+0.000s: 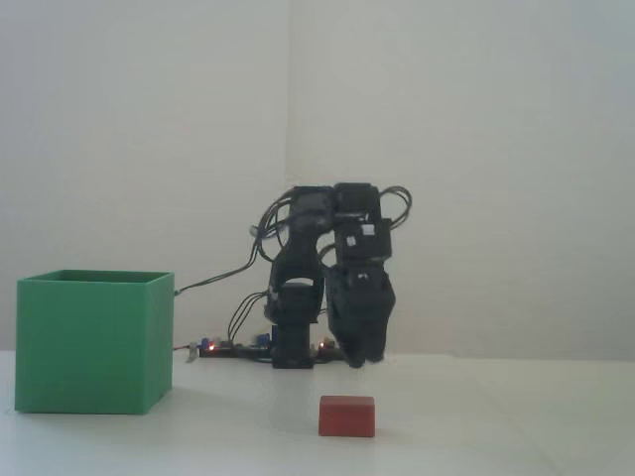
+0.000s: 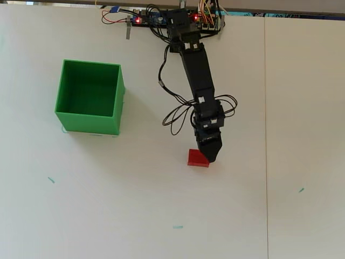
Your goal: Grasp a red block and put it in the green bin.
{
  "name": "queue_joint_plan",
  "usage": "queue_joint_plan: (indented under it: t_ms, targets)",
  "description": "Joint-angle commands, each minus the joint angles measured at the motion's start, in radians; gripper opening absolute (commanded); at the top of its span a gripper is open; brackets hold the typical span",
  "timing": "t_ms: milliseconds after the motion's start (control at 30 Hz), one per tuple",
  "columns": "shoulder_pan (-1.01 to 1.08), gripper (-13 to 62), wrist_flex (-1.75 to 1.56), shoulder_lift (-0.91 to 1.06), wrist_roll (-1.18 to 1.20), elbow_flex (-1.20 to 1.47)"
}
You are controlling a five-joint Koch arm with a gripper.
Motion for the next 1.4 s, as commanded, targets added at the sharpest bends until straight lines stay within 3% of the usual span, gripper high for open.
queue_joint_plan:
  t_ms: [0, 300, 767, 1367]
  targets:
    - [-0.012, 37.1, 0.04, 0.0, 0.115, -0.058]
    - [-0.018, 37.1, 0.084, 0.002, 0.307, -0.058]
    - [0.067, 37.1, 0.08, -0.067, 0.311, -0.189]
    - [0.028, 37.1, 0.078, -0.175, 0.31, -0.256]
